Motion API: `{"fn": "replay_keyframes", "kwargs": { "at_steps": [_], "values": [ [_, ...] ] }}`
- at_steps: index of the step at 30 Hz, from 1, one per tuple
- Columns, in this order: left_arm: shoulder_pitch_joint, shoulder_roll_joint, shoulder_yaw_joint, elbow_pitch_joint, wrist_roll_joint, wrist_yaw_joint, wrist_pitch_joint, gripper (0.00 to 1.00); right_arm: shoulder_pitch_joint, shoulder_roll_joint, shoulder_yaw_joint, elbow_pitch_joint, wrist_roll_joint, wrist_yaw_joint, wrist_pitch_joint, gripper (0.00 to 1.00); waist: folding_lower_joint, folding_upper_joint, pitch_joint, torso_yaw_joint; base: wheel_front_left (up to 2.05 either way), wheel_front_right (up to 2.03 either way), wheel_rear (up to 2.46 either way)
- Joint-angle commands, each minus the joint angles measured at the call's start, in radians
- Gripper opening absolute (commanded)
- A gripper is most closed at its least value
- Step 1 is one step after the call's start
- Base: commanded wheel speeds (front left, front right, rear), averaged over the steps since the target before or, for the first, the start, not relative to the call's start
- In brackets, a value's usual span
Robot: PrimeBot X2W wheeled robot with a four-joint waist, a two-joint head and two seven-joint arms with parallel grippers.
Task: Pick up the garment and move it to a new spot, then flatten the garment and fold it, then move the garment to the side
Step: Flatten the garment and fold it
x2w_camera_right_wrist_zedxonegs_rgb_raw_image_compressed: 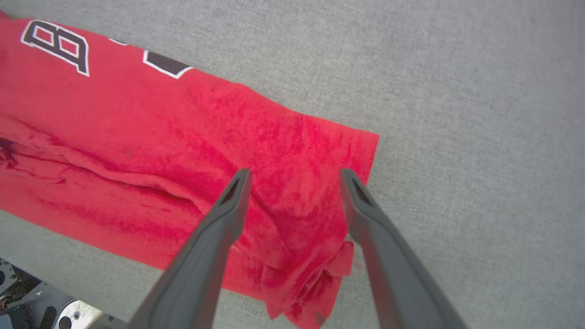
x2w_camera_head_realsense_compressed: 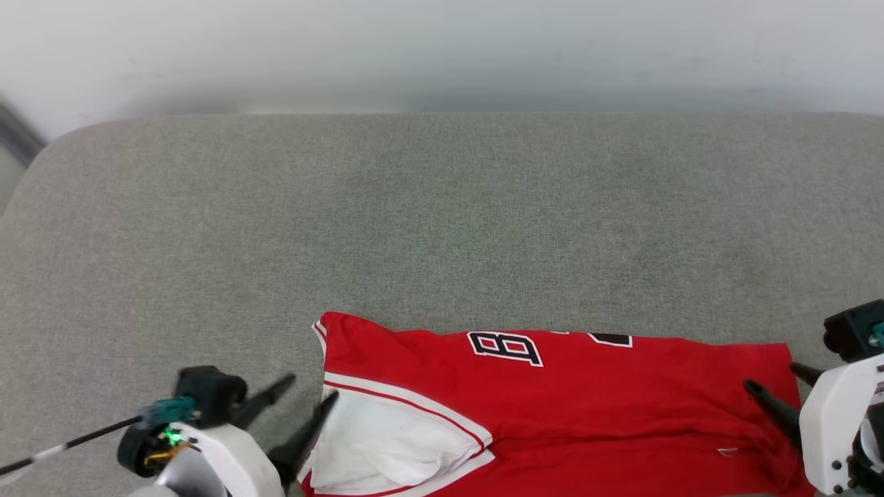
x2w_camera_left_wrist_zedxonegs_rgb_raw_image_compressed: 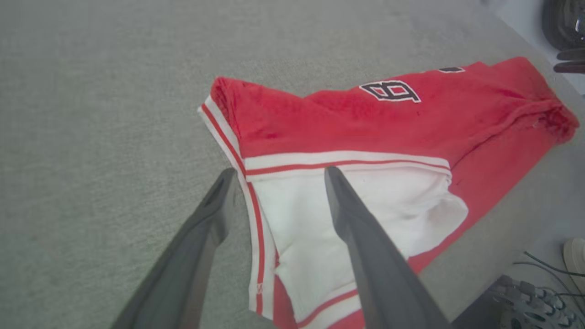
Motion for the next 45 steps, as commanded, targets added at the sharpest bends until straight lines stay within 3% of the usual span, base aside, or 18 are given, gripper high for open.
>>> {"fn": "replay_keyframes", "kwargs": {
  "at_steps": [1, 6, 9, 12, 15, 19, 26, 29, 37, 43, 44, 45],
  "values": [
    [0.018, -0.007, 0.032, -0.011, 0.004, 0.016, -0.064, 1.0, 0.018, 0.019, -0.031, -0.028, 0.006, 0.0, 0.015, 1.0, 0.0, 0.0, -0.012, 0.002, 0.0, 0.0, 0.0],
    [0.06, -0.041, 0.14, -0.024, 0.005, 0.082, -0.238, 1.0, 0.055, 0.093, -0.134, -0.086, -0.008, -0.001, 0.039, 1.0, 0.0, 0.0, -0.025, 0.008, 0.0, 0.0, 0.0],
    [0.091, -0.077, 0.226, -0.044, 0.044, 0.118, -0.268, 1.0, 0.084, 0.152, -0.2, -0.097, -0.032, 0.0, 0.045, 1.0, 0.0, 0.0, -0.028, 0.015, 0.0, 0.0, 0.0],
    [0.133, -0.153, 0.362, -0.098, 0.156, 0.124, -0.272, 1.0, 0.113, 0.216, -0.272, -0.096, -0.066, 0.0, 0.047, 1.0, 0.0, 0.0, -0.026, 0.024, 0.0, 0.0, 0.0],
    [0.198, -0.239, 0.496, -0.145, 0.284, 0.101, -0.27, 1.0, 0.139, 0.278, -0.337, -0.088, -0.098, 0.0, 0.04, 1.0, 0.0, 0.0, -0.021, 0.03, 0.0, 0.0, 0.0],
    [0.273, -0.353, 0.629, -0.176, 0.424, 0.032, -0.27, 1.0, 0.154, 0.343, -0.397, -0.06, -0.138, 0.0, 0.018, 1.0, 0.0, 0.0, -0.01, 0.034, 0.0, 0.0, 0.0],
    [0.316, -0.492, 0.759, -0.159, 0.559, -0.102, -0.271, 1.0, 0.132, 0.42, -0.466, 0.026, -0.192, 0.0, -0.03, 1.0, 0.0, 0.0, 0.024, 0.045, 0.0, 0.0, 0.0],
    [0.3, -0.529, 0.791, -0.148, 0.589, -0.137, -0.271, 1.0, 0.124, 0.438, -0.467, 0.069, -0.196, 0.0, -0.043, 1.0, 0.0, 0.0, 0.042, 0.05, 0.0, 0.0, 0.0],
    [0.27, -0.568, 0.813, -0.125, 0.628, -0.166, -0.271, 1.0, 0.102, 0.461, -0.444, 0.171, -0.19, 0.0, -0.07, 1.0, 0.0, 0.0, 0.075, 0.059, 0.0, 0.0, 0.0],
    [0.245, -0.569, 0.791, -0.111, 0.635, -0.17, -0.271, 1.0, 0.102, 0.49, -0.312, 0.249, -0.162, 0.007, -0.079, 1.0, 0.0, 0.0, 0.087, 0.066, 0.0, 0.0, 0.0],
    [0.244, -0.567, 0.788, -0.108, 0.633, -0.17, -0.271, 1.0, 0.102, 0.489, -0.301, 0.255, -0.162, 0.008, -0.083, 0.48, 0.0, 0.0, 0.086, 0.065, 0.0, 0.0, 0.0],
    [0.244, -0.566, 0.785, -0.106, 0.632, -0.169, -0.271, 1.0, 0.099, 0.487, -0.296, 0.261, -0.164, 0.008, -0.092, 0.07, 0.0, 0.0, 0.083, 0.065, 0.0, 0.0, 0.0]
  ]
}}
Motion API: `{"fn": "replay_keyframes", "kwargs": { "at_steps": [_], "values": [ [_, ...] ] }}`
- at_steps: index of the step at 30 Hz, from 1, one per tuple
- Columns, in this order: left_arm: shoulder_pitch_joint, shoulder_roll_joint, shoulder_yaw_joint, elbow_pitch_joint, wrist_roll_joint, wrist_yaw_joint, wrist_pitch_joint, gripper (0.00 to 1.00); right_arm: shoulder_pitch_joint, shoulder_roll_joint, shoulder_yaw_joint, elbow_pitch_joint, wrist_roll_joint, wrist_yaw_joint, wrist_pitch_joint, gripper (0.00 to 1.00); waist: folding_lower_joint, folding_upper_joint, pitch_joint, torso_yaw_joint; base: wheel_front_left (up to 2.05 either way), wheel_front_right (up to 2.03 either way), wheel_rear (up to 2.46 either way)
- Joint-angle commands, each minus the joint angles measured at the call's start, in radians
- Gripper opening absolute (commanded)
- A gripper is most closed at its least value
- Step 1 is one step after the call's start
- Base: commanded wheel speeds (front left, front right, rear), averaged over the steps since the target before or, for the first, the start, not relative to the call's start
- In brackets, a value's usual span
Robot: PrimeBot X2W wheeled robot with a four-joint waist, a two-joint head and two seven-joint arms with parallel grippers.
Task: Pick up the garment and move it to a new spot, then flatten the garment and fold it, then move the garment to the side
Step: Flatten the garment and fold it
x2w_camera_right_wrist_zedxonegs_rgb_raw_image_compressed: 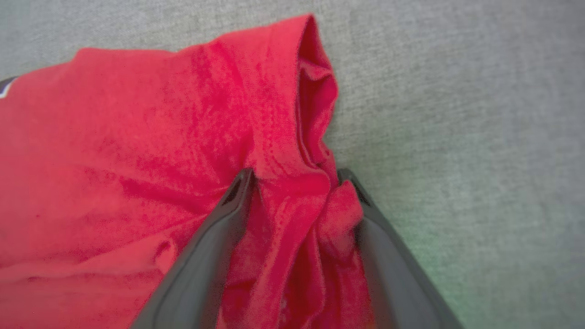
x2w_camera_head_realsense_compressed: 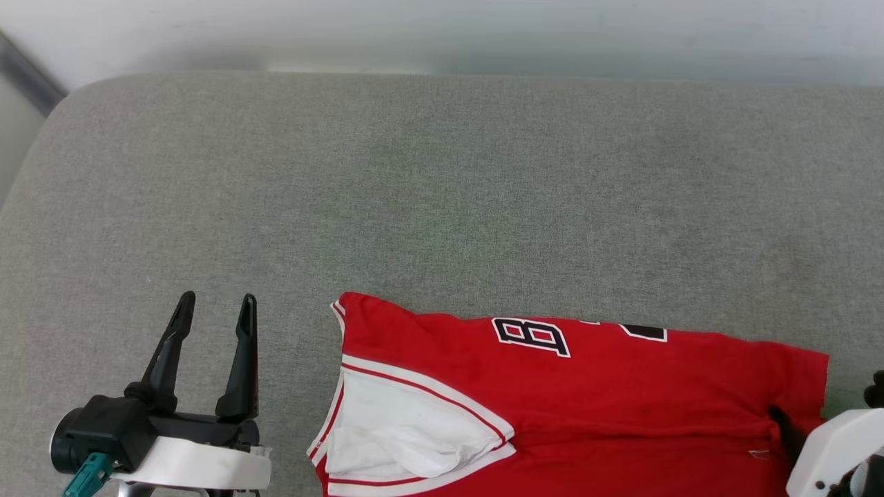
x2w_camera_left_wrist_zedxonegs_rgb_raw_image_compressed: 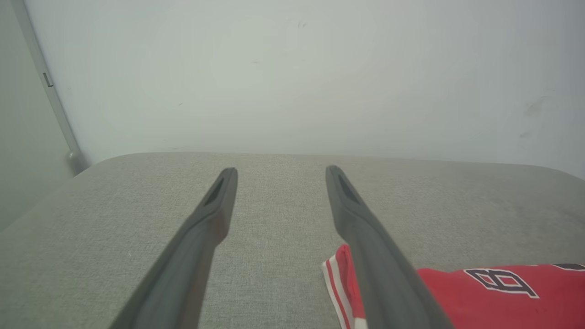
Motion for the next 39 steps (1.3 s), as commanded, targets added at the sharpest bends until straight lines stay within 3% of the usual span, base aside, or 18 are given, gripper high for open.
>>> {"fn": "replay_keyframes", "kwargs": {
  "at_steps": [1, 9, 18, 23, 29, 31, 39],
  "values": [
    [-0.011, 0.007, -0.004, 0.004, -0.002, -0.001, -0.002, 1.0, 0.013, 0.067, 0.081, 0.072, 0.009, 0.019, 0.018, 0.0, 0.0001, -0.0001, -0.005, -0.001, 0.0, 0.0, 0.0],
    [0.02, 0.015, -0.001, 0.015, -0.008, -0.001, -0.002, 1.0, -0.017, -0.005, 0.014, 0.062, -0.022, 0.01, -0.056, 0.0, 0.0001, -0.0001, -0.041, -0.021, 0.0, 0.0, 0.0],
    [0.036, 0.02, -0.006, 0.016, -0.003, -0.001, -0.002, 1.0, -0.03, -0.071, -0.157, 0.05, -0.086, 0.01, -0.08, 0.0, 0.0001, -0.0001, -0.061, -0.053, 0.0, 0.0, 0.0],
    [0.044, 0.016, -0.004, 0.018, -0.003, -0.001, -0.002, 1.0, -0.026, -0.065, -0.193, 0.033, -0.081, 0.01, -0.073, 0.0, 0.0001, -0.0001, -0.069, -0.07, 0.0, 0.0, 0.0],
    [0.047, 0.007, -0.009, 0.02, -0.004, -0.001, -0.002, 1.0, 0.016, -0.035, -0.127, -0.071, -0.056, 0.01, -0.038, 0.0, 0.0001, -0.0001, -0.079, -0.086, 0.0, 0.0, 0.0],
    [0.047, 0.003, -0.016, 0.022, -0.004, -0.001, -0.002, 1.0, 0.053, -0.013, -0.048, -0.177, -0.035, 0.01, 0.004, 0.0, 0.0001, -0.0001, -0.083, -0.091, 0.0, 0.0, 0.0],
    [0.05, -0.002, -0.035, 0.039, -0.009, -0.001, -0.002, 1.0, 0.099, 0.067, 0.102, -0.34, 0.034, 0.01, 0.103, 0.0, 0.0001, -0.0001, -0.103, -0.077, 0.0, 0.0, 0.0]
  ]
}}
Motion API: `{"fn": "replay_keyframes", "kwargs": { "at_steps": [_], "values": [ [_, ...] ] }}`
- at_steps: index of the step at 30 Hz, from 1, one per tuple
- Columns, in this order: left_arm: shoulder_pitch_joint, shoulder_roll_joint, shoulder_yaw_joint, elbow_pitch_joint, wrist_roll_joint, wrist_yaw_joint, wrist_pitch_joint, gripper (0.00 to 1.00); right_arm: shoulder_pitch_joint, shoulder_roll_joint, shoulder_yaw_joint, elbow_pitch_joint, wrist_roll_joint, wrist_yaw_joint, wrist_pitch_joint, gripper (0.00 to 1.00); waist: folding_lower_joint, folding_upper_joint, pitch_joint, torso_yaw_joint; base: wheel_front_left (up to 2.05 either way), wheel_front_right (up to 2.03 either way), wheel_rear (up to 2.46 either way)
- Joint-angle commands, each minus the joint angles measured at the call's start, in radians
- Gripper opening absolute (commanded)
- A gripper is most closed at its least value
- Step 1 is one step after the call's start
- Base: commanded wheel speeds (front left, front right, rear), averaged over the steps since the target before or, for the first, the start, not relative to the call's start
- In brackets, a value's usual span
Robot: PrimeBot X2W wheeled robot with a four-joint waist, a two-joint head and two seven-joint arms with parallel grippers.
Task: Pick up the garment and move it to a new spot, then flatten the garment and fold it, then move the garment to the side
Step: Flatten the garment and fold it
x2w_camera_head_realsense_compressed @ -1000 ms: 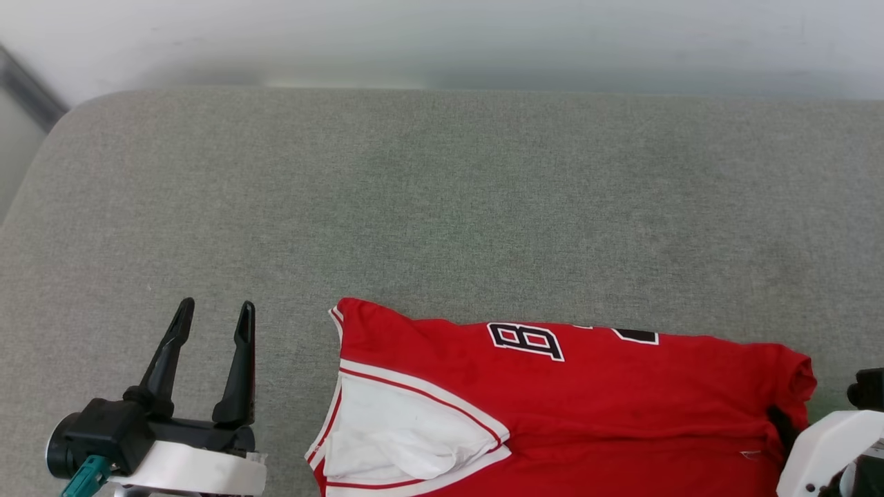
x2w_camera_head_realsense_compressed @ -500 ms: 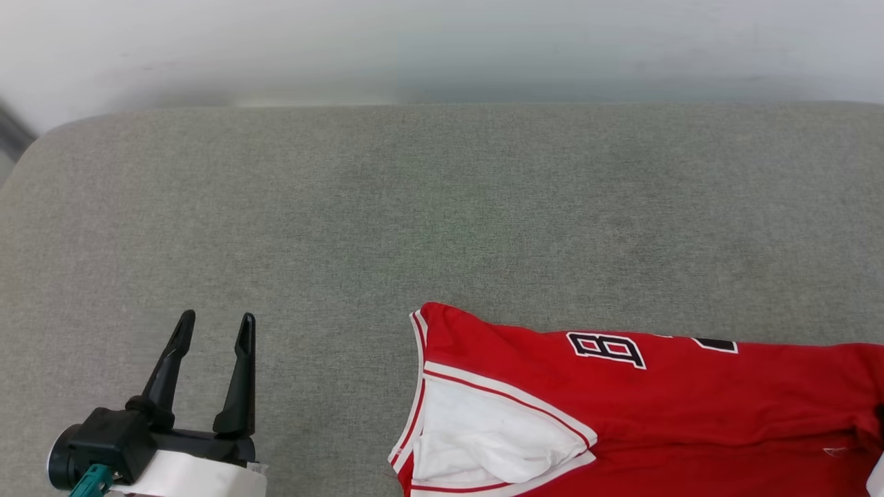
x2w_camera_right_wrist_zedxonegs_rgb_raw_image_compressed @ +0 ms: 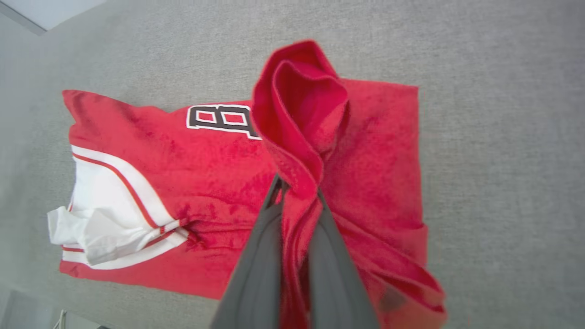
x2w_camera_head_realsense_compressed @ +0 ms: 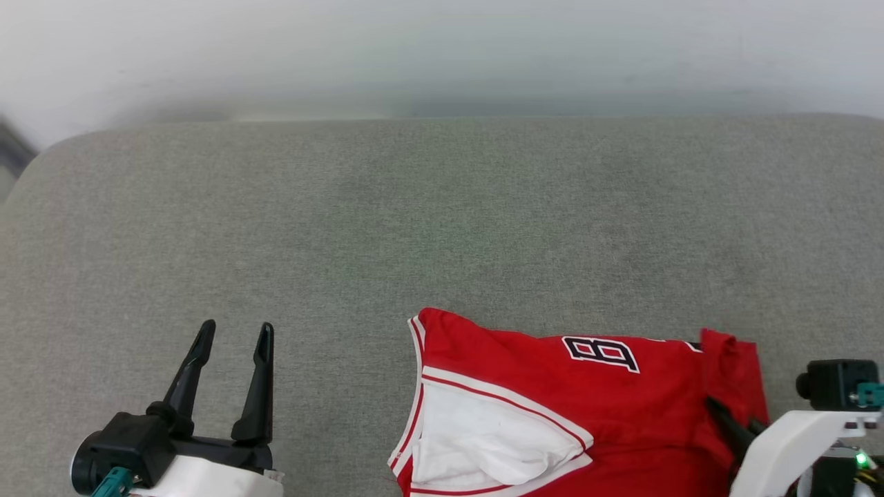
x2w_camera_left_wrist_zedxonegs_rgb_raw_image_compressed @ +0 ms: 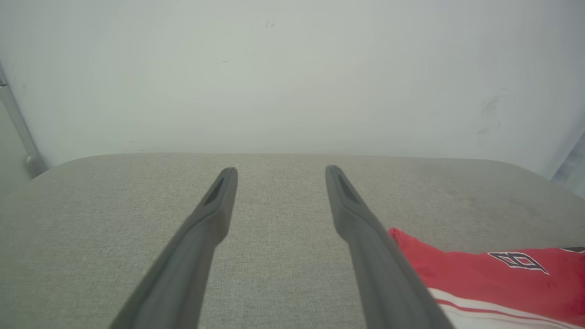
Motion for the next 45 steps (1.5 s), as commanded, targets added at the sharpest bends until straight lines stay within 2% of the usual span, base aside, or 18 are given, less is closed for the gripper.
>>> {"fn": "replay_keyframes", "kwargs": {
  "at_steps": [1, 8, 11, 14, 28, 29, 30, 34, 38, 42, 45],
  "values": [
    [0.006, -0.003, -0.005, 0.005, -0.001, -0.001, -0.002, 1.0, 0.015, 0.022, 0.018, -0.026, 0.02, 0.0, 0.015, 0.0, -0.0001, 0.0, -0.008, 0.012, 0.0, 0.0, 0.0],
    [0.022, -0.01, 0.016, 0.006, -0.005, -0.001, -0.002, 1.0, 0.009, 0.07, 0.104, -0.073, 0.111, 0.0, 0.043, 0.0, -0.0001, 0.0, -0.023, 0.041, 0.0, 0.0, 0.0],
    [0.023, -0.011, 0.028, 0.004, -0.007, -0.001, -0.002, 1.0, -0.015, 0.072, 0.155, -0.05, 0.224, 0.0, 0.022, 0.0, -0.0001, 0.0, -0.026, 0.052, 0.0, 0.0, 0.0],
    [0.026, -0.014, 0.045, 0.004, -0.008, -0.001, -0.002, 1.0, -0.047, 0.073, 0.216, -0.014, 0.28, 0.0, -0.01, 0.0, -0.0001, 0.0, -0.027, 0.063, 0.0, 0.0, 0.0],
    [0.014, -0.01, 0.053, 0.008, -0.016, -0.001, -0.002, 1.0, -0.146, 0.072, 0.392, 0.221, 0.331, 0.0, -0.175, 0.0, -0.0001, 0.0, -0.019, 0.115, 0.0, 0.0, 0.0],
    [0.013, -0.011, 0.052, 0.009, -0.017, -0.001, -0.002, 1.0, -0.154, 0.072, 0.397, 0.238, 0.329, 0.0, -0.186, 0.26, -0.0001, 0.0, -0.019, 0.116, 0.0, 0.0, 0.0],
    [0.012, -0.012, 0.052, 0.01, -0.017, -0.001, -0.002, 1.0, -0.165, 0.072, 0.41, 0.25, 0.33, 0.0, -0.196, 1.0, -0.0001, 0.0, -0.019, 0.118, 0.0, 0.0, 0.0],
    [0.013, -0.013, 0.049, 0.014, -0.016, -0.001, -0.002, 1.0, -0.186, 0.073, 0.485, 0.26, 0.376, 0.0, -0.212, 1.0, -0.0001, 0.0, -0.021, 0.116, 0.0, 0.0, 0.0],
    [0.015, -0.014, 0.046, 0.017, -0.018, -0.001, -0.002, 1.0, -0.205, 0.07, 0.501, 0.254, 0.389, 0.0, -0.223, 1.0, -0.0001, 0.0, -0.026, 0.108, 0.0, 0.0, 0.0],
    [0.015, -0.014, 0.049, 0.013, -0.03, -0.001, -0.002, 1.0, -0.23, 0.071, 0.466, 0.251, 0.337, 0.0, -0.238, 1.0, -0.0001, 0.0, -0.036, 0.092, 0.0, 0.0, 0.0],
    [0.02, -0.007, 0.046, 0.012, -0.032, -0.001, -0.002, 1.0, -0.271, 0.072, 0.435, 0.23, 0.249, 0.0, -0.244, 1.0, -0.0001, 0.0, -0.041, 0.076, 0.0, 0.0, 0.0]
  ]
}}
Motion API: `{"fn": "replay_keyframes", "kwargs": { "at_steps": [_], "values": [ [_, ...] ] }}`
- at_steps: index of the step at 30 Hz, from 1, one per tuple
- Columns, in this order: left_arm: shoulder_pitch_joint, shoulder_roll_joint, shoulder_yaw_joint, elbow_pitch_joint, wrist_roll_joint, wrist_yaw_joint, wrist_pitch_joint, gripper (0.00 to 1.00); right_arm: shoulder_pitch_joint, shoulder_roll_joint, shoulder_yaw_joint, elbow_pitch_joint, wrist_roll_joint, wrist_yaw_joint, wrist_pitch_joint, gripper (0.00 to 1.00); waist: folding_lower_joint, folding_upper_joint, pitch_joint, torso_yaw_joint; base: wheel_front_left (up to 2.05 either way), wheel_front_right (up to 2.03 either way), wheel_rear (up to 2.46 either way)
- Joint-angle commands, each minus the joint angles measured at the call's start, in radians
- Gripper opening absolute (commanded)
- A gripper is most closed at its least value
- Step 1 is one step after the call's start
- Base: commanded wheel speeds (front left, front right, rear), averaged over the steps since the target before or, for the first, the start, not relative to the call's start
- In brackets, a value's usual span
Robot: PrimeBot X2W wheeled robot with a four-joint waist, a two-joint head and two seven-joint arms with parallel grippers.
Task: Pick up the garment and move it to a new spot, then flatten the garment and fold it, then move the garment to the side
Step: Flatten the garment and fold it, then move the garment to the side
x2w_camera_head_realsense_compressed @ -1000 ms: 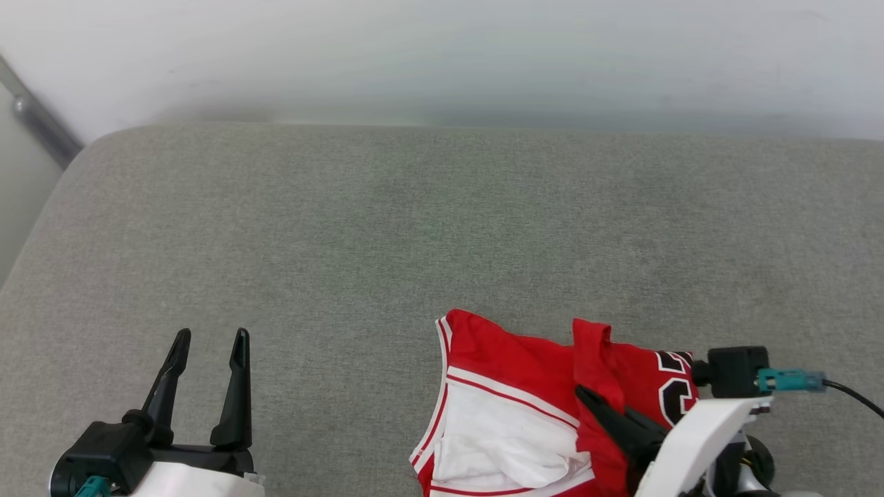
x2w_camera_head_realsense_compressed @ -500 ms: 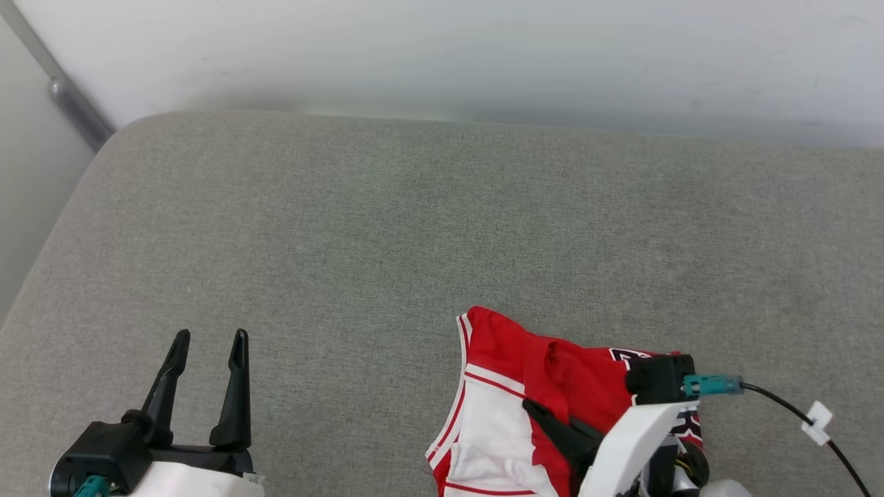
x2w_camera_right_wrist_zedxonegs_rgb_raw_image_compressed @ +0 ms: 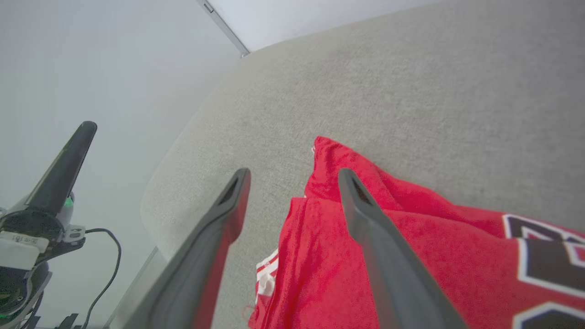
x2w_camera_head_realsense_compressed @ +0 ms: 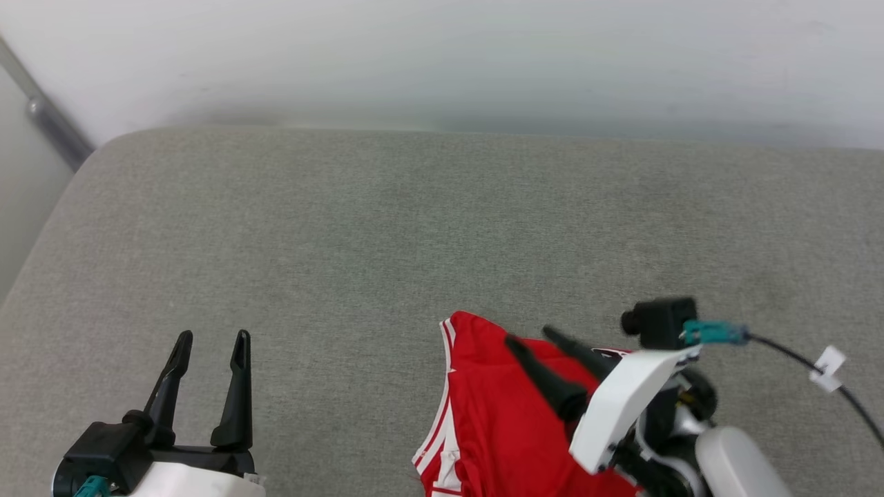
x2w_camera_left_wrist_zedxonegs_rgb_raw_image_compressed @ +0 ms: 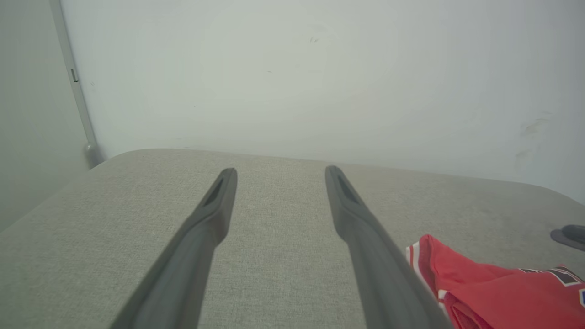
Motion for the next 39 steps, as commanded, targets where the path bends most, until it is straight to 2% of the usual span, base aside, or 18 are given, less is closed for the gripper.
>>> {"fn": "replay_keyframes", "kwargs": {
  "at_steps": [1, 3, 8, 9, 10, 15, 16, 17, 23, 28, 39],
  "values": [
    [0.002, 0.005, -0.001, -0.003, -0.003, -0.001, -0.002, 1.0, -0.031, -0.001, -0.025, -0.012, -0.048, 0.0, -0.009, 1.0, 0.0, 0.0, -0.004, -0.012, 0.0, 0.0, 0.0],
    [0.001, 0.006, -0.003, -0.007, -0.004, -0.001, -0.002, 1.0, -0.056, -0.002, -0.056, -0.032, -0.142, 0.0, -0.014, 1.0, 0.0, 0.0, -0.004, -0.023, 0.0, 0.0, 0.0],
    [-0.009, 0.012, -0.013, -0.012, -0.006, -0.001, -0.002, 1.0, -0.11, -0.062, -0.136, -0.104, -0.317, 0.0, -0.104, 1.0, 0.0, 0.0, -0.004, -0.052, 0.0, 0.0, 0.0],
    [-0.01, 0.012, -0.013, -0.012, -0.006, -0.001, -0.002, 1.0, -0.12, -0.081, -0.15, -0.118, -0.35, 0.0, -0.124, 1.0, 0.0, 0.0, -0.005, -0.059, 0.0, 0.0, 0.0],
    [-0.015, 0.016, -0.024, -0.017, 0.004, -0.001, -0.002, 1.0, -0.123, -0.14, -0.196, -0.148, -0.447, 0.0, -0.183, 1.0, 0.0, 0.0, -0.004, -0.074, 0.0, 0.0, 0.0],
    [-0.02, 0.005, -0.036, -0.032, 0.012, -0.001, -0.002, 1.0, -0.058, -0.202, -0.286, -0.189, -0.55, 0.0, -0.284, 1.0, 0.0, 0.0, 0.002, -0.089, 0.0, 0.0, 0.0],
    [-0.022, 0.004, -0.038, -0.035, 0.012, -0.001, -0.002, 1.0, -0.043, -0.202, -0.308, -0.196, -0.557, 0.0, -0.306, 1.0, 0.0, 0.0, 0.005, -0.09, 0.0, 0.0, 0.0],
    [-0.027, -0.007, -0.047, -0.044, 0.02, -0.001, -0.002, 1.0, 0.051, -0.152, -0.401, -0.231, -0.57, 0.0, -0.412, 1.0, 0.0, 0.0, 0.017, -0.09, 0.0, 0.0, 0.0],
    [-0.017, -0.011, -0.058, -0.047, 0.028, -0.001, -0.002, 1.0, 0.128, -0.079, -0.405, -0.221, -0.6, 0.0, -0.508, 1.0, 0.0, 0.0, 0.018, -0.091, 0.0, 0.0, 0.0],
    [-0.005, -0.017, -0.059, -0.054, 0.034, -0.001, -0.002, 1.0, 0.143, -0.04, -0.4, -0.213, -0.599, 0.0, -0.553, 1.0, 0.0, 0.0, 0.015, -0.089, 0.0, 0.0, 0.0],
    [0.002, -0.024, -0.053, -0.065, 0.045, -0.001, -0.002, 1.0, 0.155, -0.025, -0.386, -0.203, -0.603, 0.0, -0.564, 1.0, 0.0, 0.0, 0.003, -0.077, 0.0, 0.0, 0.0]
  ]
}}
